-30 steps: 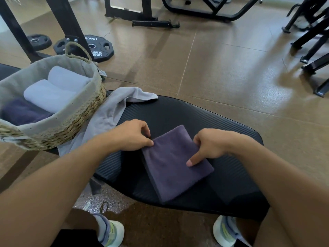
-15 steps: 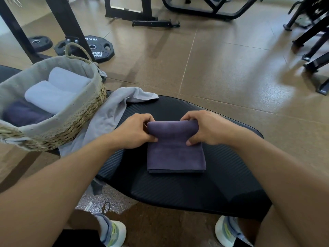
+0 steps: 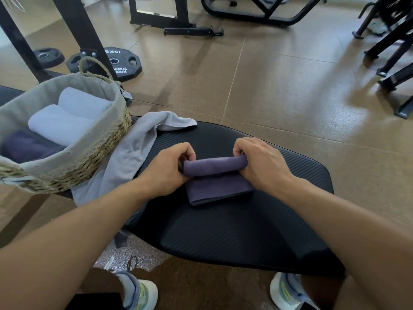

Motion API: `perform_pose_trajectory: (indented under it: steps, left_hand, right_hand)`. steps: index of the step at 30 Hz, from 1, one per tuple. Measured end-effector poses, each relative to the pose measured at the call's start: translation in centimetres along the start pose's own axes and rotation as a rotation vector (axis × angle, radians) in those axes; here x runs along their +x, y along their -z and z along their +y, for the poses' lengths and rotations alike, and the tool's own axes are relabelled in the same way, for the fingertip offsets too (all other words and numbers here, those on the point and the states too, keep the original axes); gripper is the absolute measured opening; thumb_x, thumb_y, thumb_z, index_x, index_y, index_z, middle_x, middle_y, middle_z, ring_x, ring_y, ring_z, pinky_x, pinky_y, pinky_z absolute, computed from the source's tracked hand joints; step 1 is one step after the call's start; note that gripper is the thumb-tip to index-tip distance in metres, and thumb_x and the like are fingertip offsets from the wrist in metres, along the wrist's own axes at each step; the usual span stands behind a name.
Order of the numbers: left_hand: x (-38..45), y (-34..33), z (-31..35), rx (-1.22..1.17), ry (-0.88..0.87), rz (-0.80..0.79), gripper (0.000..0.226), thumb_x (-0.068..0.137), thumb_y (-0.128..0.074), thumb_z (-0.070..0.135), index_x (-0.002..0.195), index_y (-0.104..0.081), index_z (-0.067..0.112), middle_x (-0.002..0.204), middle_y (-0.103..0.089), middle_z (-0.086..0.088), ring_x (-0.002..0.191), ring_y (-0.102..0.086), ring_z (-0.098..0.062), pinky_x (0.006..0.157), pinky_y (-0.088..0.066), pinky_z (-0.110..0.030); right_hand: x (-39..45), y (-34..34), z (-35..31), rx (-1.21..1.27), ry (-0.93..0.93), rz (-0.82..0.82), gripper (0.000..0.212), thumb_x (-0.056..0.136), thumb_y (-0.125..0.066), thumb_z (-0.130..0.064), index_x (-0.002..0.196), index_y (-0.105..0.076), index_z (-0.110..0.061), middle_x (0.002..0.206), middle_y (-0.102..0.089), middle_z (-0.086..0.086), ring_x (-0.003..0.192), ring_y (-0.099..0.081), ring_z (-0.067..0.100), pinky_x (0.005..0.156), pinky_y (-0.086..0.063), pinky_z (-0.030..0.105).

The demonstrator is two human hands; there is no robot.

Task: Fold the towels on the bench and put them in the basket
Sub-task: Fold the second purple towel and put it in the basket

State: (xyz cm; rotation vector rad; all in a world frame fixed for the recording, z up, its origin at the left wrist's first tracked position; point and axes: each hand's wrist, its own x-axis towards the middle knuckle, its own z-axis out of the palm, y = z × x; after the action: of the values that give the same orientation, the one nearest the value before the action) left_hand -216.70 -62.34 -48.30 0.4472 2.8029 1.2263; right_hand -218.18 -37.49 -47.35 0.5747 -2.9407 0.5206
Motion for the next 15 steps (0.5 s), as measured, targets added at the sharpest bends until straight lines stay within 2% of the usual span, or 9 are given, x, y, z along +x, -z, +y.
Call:
perform_pose_trajectory:
  steps: [3, 8, 11, 15]
  left_hand:
    - [-1.2, -1.0, -0.1, 0.179, -0.214, 0.090, 0.035, 0.067, -0.060, -0.008, 0.081, -0.052, 0.023, 0.083, -0.056, 0.007, 0.079, -0.050, -0.013, 0.071, -0.040, -0.024]
    - [-2.7, -1.6, 0.1, 0.326, -0.408, 0.163, 0.021, 0.071, -0.052, -0.006, 0.079, -0.055, 0.013, 0.085, -0.054, 0.000, 0.077, -0.047, -0.021, 0.070, -0.041, -0.032]
    - [-3.4, -2.0, 0.6, 0.378, -0.417, 0.154, 0.019, 0.076, -0.050, -0.005, 0.080, -0.056, 0.012, 0.087, -0.055, -0.001, 0.077, -0.048, -0.024, 0.070, -0.045, -0.040]
    - [-3.8, -1.4, 0.6, 0.388, -0.405, 0.067, 0.027, 0.075, -0.037, 0.003, 0.084, -0.060, 0.014, 0.093, -0.058, 0.001, 0.083, -0.050, -0.022, 0.077, -0.047, -0.039]
  right_hand:
    - [-1.1, 0.1, 0.5, 0.036, 0.061, -0.028, 0.025, 0.075, -0.060, -0.009, 0.081, -0.045, -0.027, 0.083, -0.053, -0.010, 0.085, -0.048, 0.016, 0.073, -0.045, 0.037]
    - [-3.0, 1.0, 1.3, 0.095, 0.124, -0.100, 0.031, 0.073, -0.072, -0.019, 0.090, -0.049, -0.029, 0.101, -0.060, -0.012, 0.096, -0.051, 0.014, 0.083, -0.047, 0.037]
    - [-4.2, 1.6, 1.4, 0.109, 0.110, -0.151, 0.032, 0.076, -0.077, -0.036, 0.093, -0.050, -0.036, 0.114, -0.060, -0.020, 0.108, -0.050, 0.007, 0.092, -0.046, 0.033]
    - [-5.6, 2.1, 1.5, 0.060, 0.147, -0.195, 0.027, 0.078, -0.076, -0.047, 0.098, -0.061, -0.036, 0.132, -0.055, -0.023, 0.123, -0.043, 0.004, 0.100, -0.042, 0.029]
